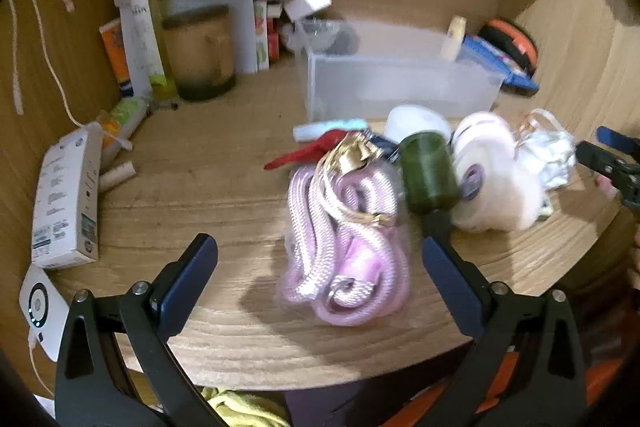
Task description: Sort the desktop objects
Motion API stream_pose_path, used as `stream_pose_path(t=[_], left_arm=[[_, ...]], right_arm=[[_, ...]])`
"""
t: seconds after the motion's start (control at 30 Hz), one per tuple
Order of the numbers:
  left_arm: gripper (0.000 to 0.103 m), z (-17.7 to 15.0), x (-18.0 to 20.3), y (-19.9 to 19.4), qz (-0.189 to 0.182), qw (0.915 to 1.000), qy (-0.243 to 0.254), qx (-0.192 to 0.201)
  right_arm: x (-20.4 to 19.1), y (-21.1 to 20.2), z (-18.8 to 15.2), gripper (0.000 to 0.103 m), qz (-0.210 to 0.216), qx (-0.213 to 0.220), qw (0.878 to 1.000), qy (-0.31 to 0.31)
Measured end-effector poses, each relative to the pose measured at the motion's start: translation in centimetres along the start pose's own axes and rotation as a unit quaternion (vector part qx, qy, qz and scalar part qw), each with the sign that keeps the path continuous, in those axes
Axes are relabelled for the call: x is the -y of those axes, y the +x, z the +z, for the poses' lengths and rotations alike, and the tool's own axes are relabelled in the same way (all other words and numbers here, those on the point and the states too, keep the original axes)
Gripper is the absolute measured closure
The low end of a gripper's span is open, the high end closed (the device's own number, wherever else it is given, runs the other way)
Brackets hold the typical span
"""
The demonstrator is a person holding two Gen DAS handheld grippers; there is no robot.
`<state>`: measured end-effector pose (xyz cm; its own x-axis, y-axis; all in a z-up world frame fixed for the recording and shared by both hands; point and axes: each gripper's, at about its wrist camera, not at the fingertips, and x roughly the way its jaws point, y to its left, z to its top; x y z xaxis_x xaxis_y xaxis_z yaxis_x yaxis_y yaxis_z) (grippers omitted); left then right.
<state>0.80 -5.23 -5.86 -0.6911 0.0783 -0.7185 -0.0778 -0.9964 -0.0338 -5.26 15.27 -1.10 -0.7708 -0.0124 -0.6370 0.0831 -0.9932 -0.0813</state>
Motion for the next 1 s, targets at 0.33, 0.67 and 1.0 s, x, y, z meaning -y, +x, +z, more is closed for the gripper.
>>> stream_pose_path(t=[0.33, 0.67, 1.0], left_arm=[[0.0, 1.1, -0.2, 4.7, -0.032, 0.9969, -0.01, -0.072], [0.0, 1.7, 0.3, 5.7, -0.002, 0.9962, 0.024, -0.084], [0.004, 1.5, -0.7, 5.5, 0.001, 0.9968, 0.018, -0.078]], right_arm=[[0.9, 3.8, 0.0, 0.0, 0.011, -0.056, 0.998, 0.01], [1.0, 9.5, 0.8, 0.0, 0.088, -0.133, 0.987, 0.027], [0.0, 9.6, 0.5, 0.041, 0.127, -0.138, 0.982, -0.013]])
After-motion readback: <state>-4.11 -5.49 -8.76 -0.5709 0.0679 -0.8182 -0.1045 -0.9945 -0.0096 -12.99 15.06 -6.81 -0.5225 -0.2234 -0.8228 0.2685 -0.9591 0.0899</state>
